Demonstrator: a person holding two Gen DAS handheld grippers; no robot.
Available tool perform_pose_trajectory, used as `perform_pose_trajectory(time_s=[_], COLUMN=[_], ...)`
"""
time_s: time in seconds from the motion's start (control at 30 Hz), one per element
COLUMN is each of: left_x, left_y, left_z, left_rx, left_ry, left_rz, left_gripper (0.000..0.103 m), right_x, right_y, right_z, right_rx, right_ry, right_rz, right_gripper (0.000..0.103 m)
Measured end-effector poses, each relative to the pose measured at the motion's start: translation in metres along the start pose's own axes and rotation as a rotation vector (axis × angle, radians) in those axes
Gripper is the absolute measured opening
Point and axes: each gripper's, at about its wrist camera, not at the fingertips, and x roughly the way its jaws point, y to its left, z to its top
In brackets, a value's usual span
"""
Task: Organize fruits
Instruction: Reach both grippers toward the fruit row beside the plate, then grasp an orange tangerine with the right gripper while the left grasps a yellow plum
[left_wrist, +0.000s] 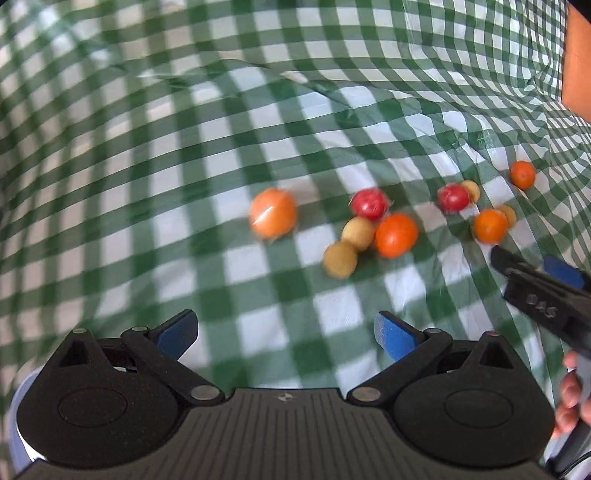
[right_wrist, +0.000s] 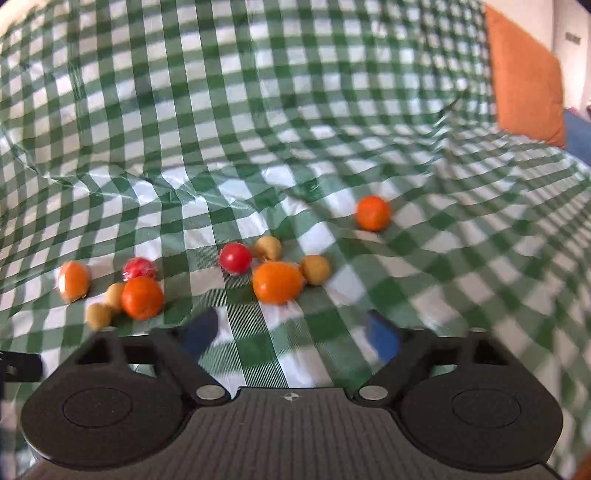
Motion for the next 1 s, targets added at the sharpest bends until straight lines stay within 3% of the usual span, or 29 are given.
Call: perform_pose_trajectory(time_s=[0.07, 0.23, 0.3, 0.33, 0.37, 0.4, 0.43, 0.57, 0.7, 0.9, 1.0], left_x=[0.015, 0.041, 0.046, 0.048, 0.042, 0.04, 0.039, 0.019, -0.025, -0.11, -0.159], left_y=[-0.005, -0.012, -0.013, -0.014, -0.011, -0.012, -0.013, -0.007, 0.008, 0.048, 0.074], left_z=[0.009, 0.02, 0.022, 0.022, 0.02, 0.019, 0.019, 0.009, -0.013, -0.065, -0.095], left_rx=[0.013, 0.039, 0.042, 0.039, 0.039, 0.049, 0.057, 0.05, 0.033, -0.03, -0.061], left_ry=[-0.006, 0.001, 0.003, 0.008, -0.011, -0.032, -0.02, -0.036, -0.038, -0.012, -0.04], left_rz=[-0.019, -0.061, -0.086, -0.098, -0.1, -0.124, -0.151, -0.155, -0.154, -0.11, -0.087], left_gripper=[0.1, 0.097, 0.082, 0.066, 0.061, 0.034, 0.027, 0.027, 0.027, 0.027, 0.027], right_x=[0.024, 0.066, 0.071, 0.072, 0.07, 0.068, 0.063, 0.047, 0.012, -0.077, -0.131], right_y=[0.002, 0.013, 0.012, 0.012, 0.013, 0.013, 0.012, 0.009, 0.017, 0.039, 0.06], right_z=[0.006, 0.004, 0.003, 0.003, -0.001, -0.002, -0.005, -0.01, -0.02, -0.048, -0.062], right_rx=[0.01, -0.014, -0.026, -0.03, -0.036, -0.04, -0.053, -0.027, -0.043, -0.088, -0.139], right_ry=[0.009, -0.013, -0.057, -0.072, -0.089, -0.108, -0.122, -0.114, -0.09, -0.054, -0.063], right_rz=[-0.003, -0.053, -0.064, -0.068, -0.07, -0.074, -0.069, -0.048, -0.009, 0.11, 0.194], right_gripper=[0.073, 0.077, 0.079, 0.077, 0.072, 0.049, 0.042, 0.042, 0.042, 0.042, 0.042])
